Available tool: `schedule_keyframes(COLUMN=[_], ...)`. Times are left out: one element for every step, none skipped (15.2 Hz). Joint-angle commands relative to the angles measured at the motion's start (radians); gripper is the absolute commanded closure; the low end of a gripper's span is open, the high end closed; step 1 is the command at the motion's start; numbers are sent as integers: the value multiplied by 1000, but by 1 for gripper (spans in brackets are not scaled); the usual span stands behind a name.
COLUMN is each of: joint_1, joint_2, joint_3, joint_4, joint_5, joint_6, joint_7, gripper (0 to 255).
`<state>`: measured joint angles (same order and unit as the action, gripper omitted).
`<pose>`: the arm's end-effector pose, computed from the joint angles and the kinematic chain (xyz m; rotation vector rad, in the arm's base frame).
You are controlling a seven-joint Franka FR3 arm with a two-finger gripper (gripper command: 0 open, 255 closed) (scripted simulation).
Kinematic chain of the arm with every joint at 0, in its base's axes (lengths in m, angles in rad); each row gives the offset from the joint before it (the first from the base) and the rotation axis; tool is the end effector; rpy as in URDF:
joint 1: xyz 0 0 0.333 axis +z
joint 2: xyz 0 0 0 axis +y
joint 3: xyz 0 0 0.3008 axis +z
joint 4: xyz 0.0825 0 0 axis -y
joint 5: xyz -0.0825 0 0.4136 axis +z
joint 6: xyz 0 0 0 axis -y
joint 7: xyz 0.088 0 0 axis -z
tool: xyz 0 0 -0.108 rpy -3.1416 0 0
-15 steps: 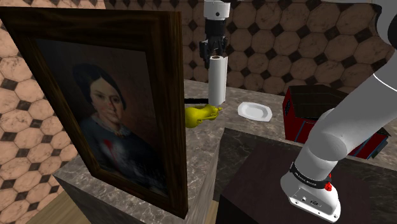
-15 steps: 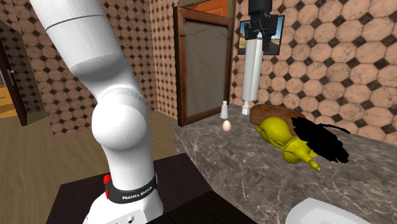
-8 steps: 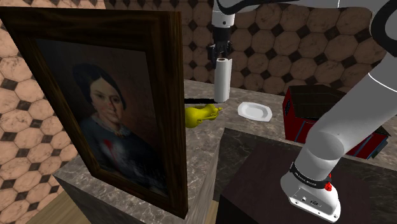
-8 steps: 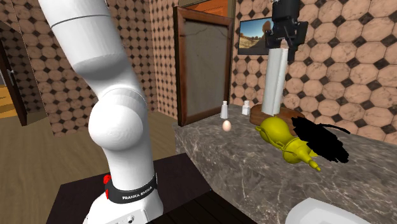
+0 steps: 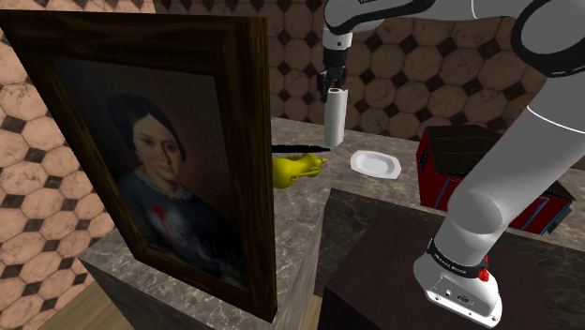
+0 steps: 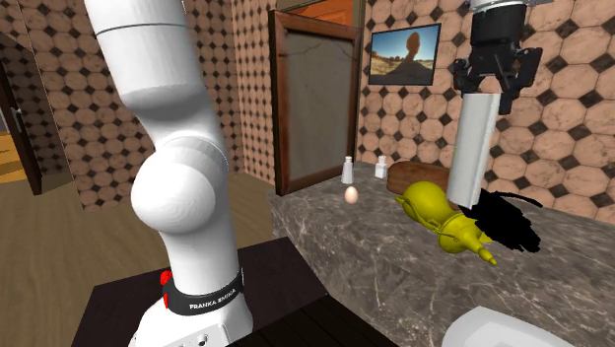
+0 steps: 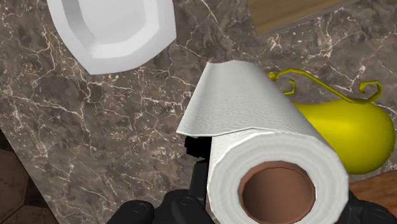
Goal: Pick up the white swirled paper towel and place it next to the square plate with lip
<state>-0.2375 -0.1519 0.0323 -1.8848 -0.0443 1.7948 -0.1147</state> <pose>0.5399 -0.1153 0.5552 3.0803 -0.1267 0.0822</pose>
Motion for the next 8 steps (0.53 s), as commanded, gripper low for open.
schedule_keyframes(joint_1=[-18, -26, -35, -44, -53, -62, -71, -80], joint_2=[42, 62, 83, 105, 127, 150, 174, 199], joint_3=[-24, -35, -45, -55, -66, -75, -84, -93], joint_4=[23, 35, 48, 63, 79, 96, 114, 134], joint_5=[-2, -2, -1, 0, 1, 3, 6, 9], joint_6=[22, 31, 39, 47, 54, 61, 67, 72], joint_7=[-41, -60, -79, -98, -117, -136, -155, -174], gripper=[255, 255, 255, 255, 255, 255, 255, 255])
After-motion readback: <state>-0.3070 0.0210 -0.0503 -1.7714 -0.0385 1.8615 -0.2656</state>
